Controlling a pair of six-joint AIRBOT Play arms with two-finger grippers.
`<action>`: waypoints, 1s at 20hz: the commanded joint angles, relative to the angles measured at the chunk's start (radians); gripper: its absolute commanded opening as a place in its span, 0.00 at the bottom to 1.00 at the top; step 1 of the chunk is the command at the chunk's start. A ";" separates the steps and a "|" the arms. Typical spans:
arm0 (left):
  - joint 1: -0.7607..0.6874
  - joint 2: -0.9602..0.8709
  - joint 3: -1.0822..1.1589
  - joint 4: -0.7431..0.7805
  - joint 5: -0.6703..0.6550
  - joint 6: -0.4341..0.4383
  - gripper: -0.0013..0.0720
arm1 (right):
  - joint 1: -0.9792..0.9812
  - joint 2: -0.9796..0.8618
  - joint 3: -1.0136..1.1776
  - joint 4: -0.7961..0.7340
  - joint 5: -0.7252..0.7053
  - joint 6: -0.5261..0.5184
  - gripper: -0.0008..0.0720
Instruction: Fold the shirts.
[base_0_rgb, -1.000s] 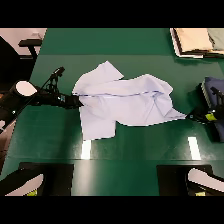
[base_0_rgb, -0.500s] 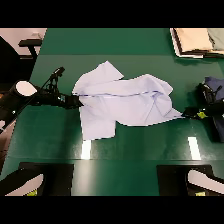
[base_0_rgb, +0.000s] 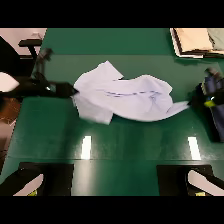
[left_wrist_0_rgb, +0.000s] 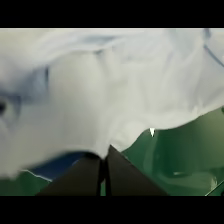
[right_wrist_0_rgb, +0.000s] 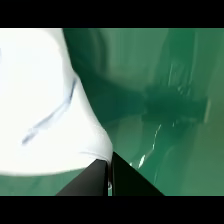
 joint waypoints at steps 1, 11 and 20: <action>0.000 0.108 0.232 0.046 -0.011 -0.023 0.05 | -0.029 0.132 0.217 0.107 0.053 0.080 0.03; 0.000 0.140 1.067 0.138 -0.031 -0.134 0.05 | -0.238 0.303 0.884 0.259 0.113 0.208 0.03; 0.000 0.101 0.811 0.497 -0.199 -0.235 0.05 | -0.188 0.151 0.935 0.228 0.291 0.303 0.03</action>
